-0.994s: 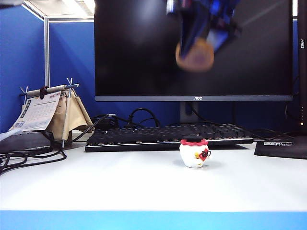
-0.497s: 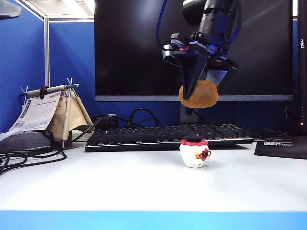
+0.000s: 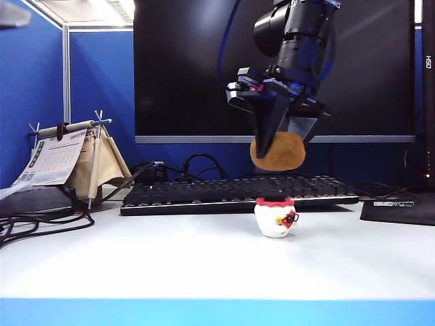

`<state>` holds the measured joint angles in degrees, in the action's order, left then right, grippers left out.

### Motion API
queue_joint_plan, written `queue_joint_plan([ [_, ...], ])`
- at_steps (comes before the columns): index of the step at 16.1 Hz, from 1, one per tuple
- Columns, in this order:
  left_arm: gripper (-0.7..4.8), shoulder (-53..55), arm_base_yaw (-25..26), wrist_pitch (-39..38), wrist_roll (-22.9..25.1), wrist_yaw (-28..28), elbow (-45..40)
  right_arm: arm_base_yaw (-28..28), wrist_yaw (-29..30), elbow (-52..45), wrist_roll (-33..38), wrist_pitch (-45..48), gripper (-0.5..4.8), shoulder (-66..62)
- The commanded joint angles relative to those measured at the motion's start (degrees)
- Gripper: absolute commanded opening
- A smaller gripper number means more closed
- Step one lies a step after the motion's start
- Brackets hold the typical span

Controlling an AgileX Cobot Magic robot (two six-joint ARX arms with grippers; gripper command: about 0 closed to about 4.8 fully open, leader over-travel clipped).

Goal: Place the kiwi on top of the doll with a flat head.

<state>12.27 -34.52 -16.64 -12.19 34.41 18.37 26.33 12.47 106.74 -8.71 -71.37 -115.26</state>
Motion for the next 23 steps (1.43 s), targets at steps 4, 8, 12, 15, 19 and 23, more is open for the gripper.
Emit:
queue_joint_plan([
  [4, 3.76, 0.0, 0.0, 0.0, 5.0, -6.2, 0.2, 0.1, 1.6, 0.3, -0.3, 2.4, 1.98, -1.3],
  [8, 3.77, 0.0, 0.0, 0.0, 5.0, -6.2, 0.2, 0.1, 1.4, 0.3, -0.3, 2.2, 1.98, -3.1],
  [12, 3.77, 0.0, 0.0, 0.0, 5.0, -6.2, 0.2, 0.1, 1.0, 0.3, -0.3, 2.1, 1.98, -3.5],
  [15, 3.77, 0.0, 0.0, 0.0, 5.2, -6.3, 0.2, 0.1, -2.3, 0.3, -0.3, 0.3, 1.98, -3.5],
  [19, 3.76, 0.0, 0.0, 0.0, 5.2, -6.3, 0.1, 0.1, -2.3, 0.3, -0.3, 0.1, 1.98, -3.5],
  [23, 3.77, 0.0, 0.0, 0.0, 5.1, -6.3, 0.1, 0.1, -2.2, 0.3, -0.3, 0.3, 1.98, -3.8],
])
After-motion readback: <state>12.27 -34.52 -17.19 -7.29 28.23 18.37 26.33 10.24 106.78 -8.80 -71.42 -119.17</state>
